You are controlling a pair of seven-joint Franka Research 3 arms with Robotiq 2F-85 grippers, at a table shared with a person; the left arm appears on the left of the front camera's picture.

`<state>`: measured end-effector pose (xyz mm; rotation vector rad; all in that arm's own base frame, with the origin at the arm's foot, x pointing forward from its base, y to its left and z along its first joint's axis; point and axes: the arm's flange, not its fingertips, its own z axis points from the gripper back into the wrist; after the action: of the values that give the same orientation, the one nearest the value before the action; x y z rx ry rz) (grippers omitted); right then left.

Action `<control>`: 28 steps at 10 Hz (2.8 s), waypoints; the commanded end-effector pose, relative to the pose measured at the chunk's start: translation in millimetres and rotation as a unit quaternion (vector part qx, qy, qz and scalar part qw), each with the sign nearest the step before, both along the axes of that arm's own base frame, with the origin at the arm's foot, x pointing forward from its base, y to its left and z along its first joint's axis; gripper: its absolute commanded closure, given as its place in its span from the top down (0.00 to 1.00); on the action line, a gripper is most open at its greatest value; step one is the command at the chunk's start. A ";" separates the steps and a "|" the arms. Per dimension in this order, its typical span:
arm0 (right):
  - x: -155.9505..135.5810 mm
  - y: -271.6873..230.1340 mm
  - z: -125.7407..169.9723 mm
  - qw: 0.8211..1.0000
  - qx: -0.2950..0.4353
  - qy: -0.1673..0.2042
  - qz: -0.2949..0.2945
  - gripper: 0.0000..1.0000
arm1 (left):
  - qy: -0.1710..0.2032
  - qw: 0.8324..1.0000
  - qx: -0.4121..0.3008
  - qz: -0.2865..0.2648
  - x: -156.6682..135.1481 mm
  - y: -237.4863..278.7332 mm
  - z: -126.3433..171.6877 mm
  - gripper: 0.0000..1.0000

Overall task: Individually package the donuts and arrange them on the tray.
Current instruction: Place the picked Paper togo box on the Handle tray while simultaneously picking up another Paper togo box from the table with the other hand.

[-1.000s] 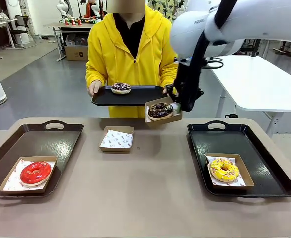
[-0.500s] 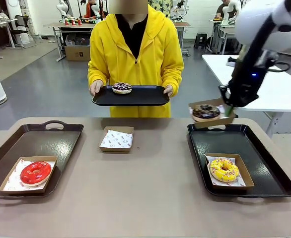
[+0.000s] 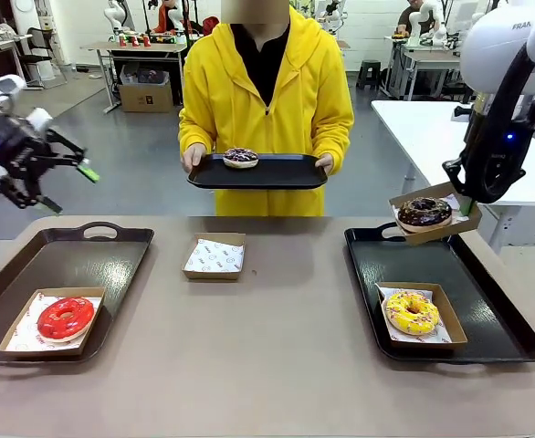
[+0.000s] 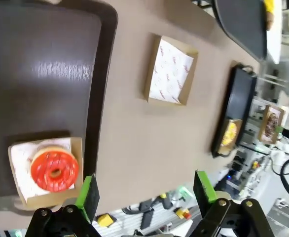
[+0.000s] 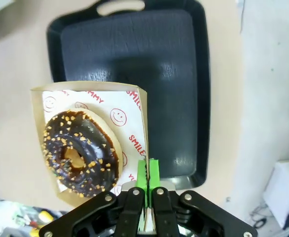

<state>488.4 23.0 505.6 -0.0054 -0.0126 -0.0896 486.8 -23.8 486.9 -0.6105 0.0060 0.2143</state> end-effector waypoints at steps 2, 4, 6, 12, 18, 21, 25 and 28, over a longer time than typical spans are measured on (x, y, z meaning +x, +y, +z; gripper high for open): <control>0.0 0.0 0.0 1.000 0.000 0.000 0.000 0.02 | -0.018 0.995 0.095 0.007 29.6 -45.7 -19.0 1.00; 0.0 0.0 0.0 1.000 0.000 0.000 0.000 0.02 | -0.054 0.986 0.156 -0.012 31.8 -79.7 -39.8 1.00; 0.0 0.0 0.0 1.000 0.000 0.000 0.000 0.02 | -0.092 0.973 0.205 -0.050 30.6 -109.9 -62.3 1.00; 0.0 0.0 0.0 1.000 0.000 0.000 0.000 0.02 | -0.093 0.975 0.191 -0.072 30.1 -114.0 -63.3 1.00; 17.2 -9.7 -13.7 1.000 0.014 0.026 0.011 0.02 | -0.086 0.975 0.189 -0.083 45.2 -123.8 -74.8 1.00; 46.3 -39.0 -33.4 0.998 0.040 0.017 0.035 0.02 | -0.083 0.966 0.218 -0.111 80.0 -160.4 -71.5 1.00; 78.5 -47.5 -76.0 0.997 0.060 0.011 0.051 0.02 | -0.072 0.961 0.234 -0.130 109.1 -192.4 -87.5 1.00; 84.7 -44.2 -100.5 0.997 0.059 -0.003 0.046 0.02 | -0.067 0.962 0.233 -0.125 120.5 -198.4 -100.0 1.00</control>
<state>573.0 -20.7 408.6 0.0907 0.0030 -0.0102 600.0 -216.8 384.5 -0.1808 -0.1012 -0.1027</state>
